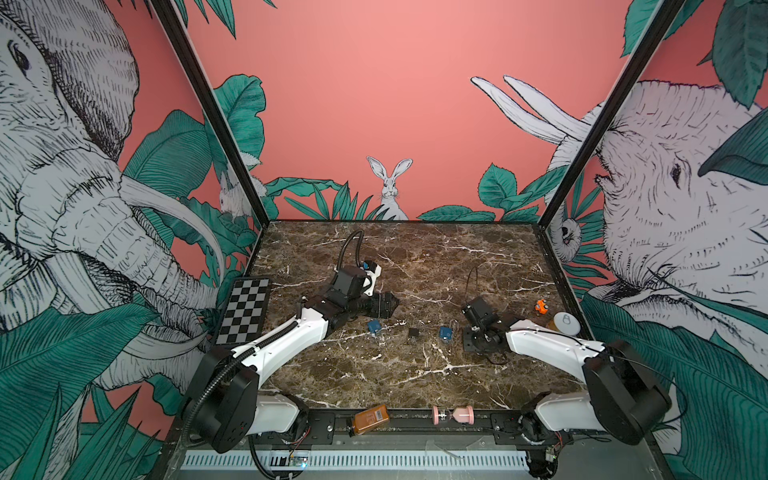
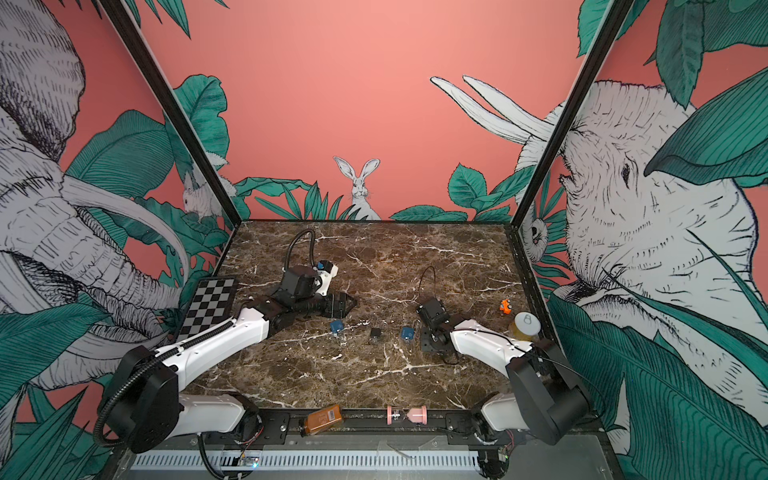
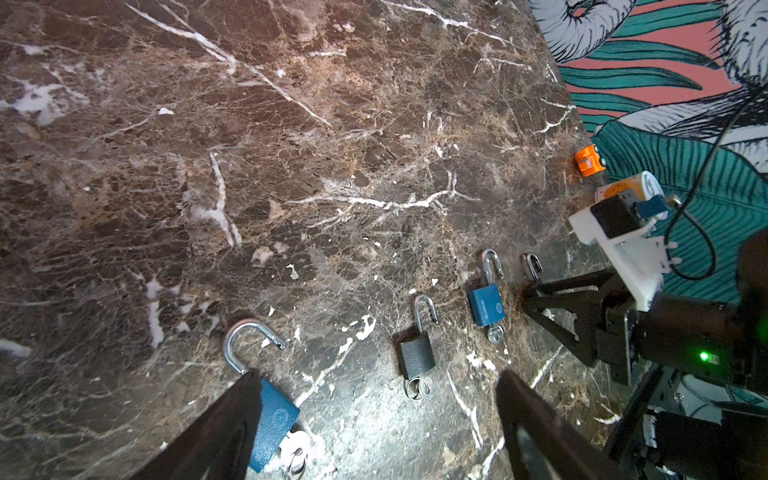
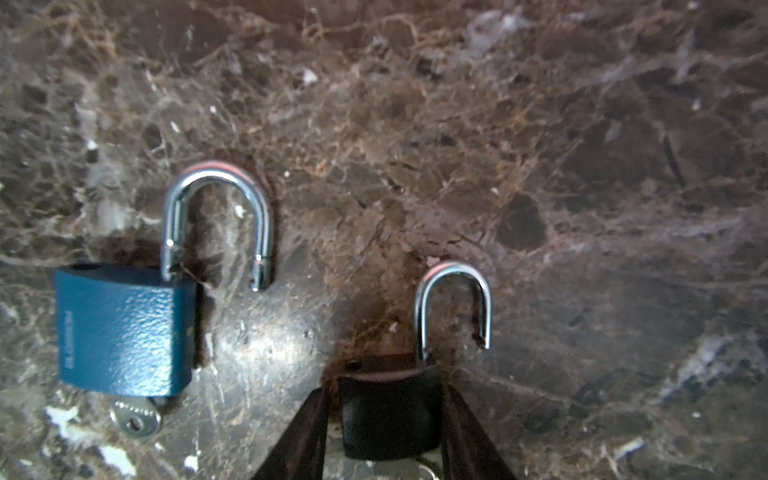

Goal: Lock with the key

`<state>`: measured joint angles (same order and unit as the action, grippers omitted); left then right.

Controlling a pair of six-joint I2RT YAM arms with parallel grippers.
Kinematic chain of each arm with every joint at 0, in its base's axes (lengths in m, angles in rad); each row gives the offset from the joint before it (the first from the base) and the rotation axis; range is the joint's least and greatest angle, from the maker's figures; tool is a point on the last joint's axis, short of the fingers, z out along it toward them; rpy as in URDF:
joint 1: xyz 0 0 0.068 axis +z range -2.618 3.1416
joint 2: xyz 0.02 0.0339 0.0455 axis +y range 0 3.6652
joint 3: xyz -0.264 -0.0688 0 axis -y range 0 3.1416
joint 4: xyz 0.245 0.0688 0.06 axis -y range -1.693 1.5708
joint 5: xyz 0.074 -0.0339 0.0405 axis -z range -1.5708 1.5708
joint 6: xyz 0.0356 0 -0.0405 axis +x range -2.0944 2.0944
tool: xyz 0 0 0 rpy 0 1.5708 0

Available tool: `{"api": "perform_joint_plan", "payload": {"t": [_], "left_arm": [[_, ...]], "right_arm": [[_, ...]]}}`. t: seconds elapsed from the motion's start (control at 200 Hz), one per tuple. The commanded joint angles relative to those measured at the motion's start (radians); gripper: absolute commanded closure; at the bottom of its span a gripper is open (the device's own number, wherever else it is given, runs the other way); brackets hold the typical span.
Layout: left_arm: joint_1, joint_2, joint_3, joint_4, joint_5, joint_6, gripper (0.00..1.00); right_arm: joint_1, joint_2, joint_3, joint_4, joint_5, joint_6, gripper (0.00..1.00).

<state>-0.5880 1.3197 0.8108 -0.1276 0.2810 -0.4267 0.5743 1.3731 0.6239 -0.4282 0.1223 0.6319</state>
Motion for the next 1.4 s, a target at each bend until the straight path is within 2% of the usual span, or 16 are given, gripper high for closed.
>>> {"api": "perform_joint_plan", "payload": {"t": [0.0,0.07,0.265,0.42,0.565,0.74,0.92,1.17,1.395], "left_arm": [[-0.004,0.001,-0.001,0.024,0.018,0.006,0.12],[-0.004,0.002,-0.004,0.031,0.020,0.007,0.12],[-0.005,0.009,-0.013,0.047,0.026,0.002,0.13],[-0.006,0.012,-0.020,0.058,0.030,-0.003,0.14],[-0.011,0.033,-0.026,0.077,0.042,-0.024,0.17],[-0.040,0.081,0.008,0.096,0.076,-0.059,0.19],[-0.057,0.137,0.047,0.198,0.188,-0.161,0.21],[-0.079,0.210,0.065,0.380,0.290,-0.317,0.22],[-0.107,0.255,0.112,0.406,0.313,-0.344,0.24]], "right_arm": [[0.014,0.031,0.007,-0.019,0.042,0.026,0.57],[0.019,0.041,0.012,-0.023,0.054,0.027,0.58],[0.038,0.048,0.019,-0.033,0.063,0.021,0.72],[0.053,0.024,0.034,-0.058,0.075,0.008,0.77],[0.063,-0.043,0.056,-0.056,0.064,-0.066,0.78],[0.075,-0.161,0.053,0.054,-0.052,-0.194,0.78],[0.120,-0.237,0.071,0.131,-0.130,-0.270,0.78],[0.201,-0.244,0.126,0.158,-0.154,-0.310,0.78],[0.267,-0.205,0.186,0.149,-0.103,-0.324,0.78]]}}
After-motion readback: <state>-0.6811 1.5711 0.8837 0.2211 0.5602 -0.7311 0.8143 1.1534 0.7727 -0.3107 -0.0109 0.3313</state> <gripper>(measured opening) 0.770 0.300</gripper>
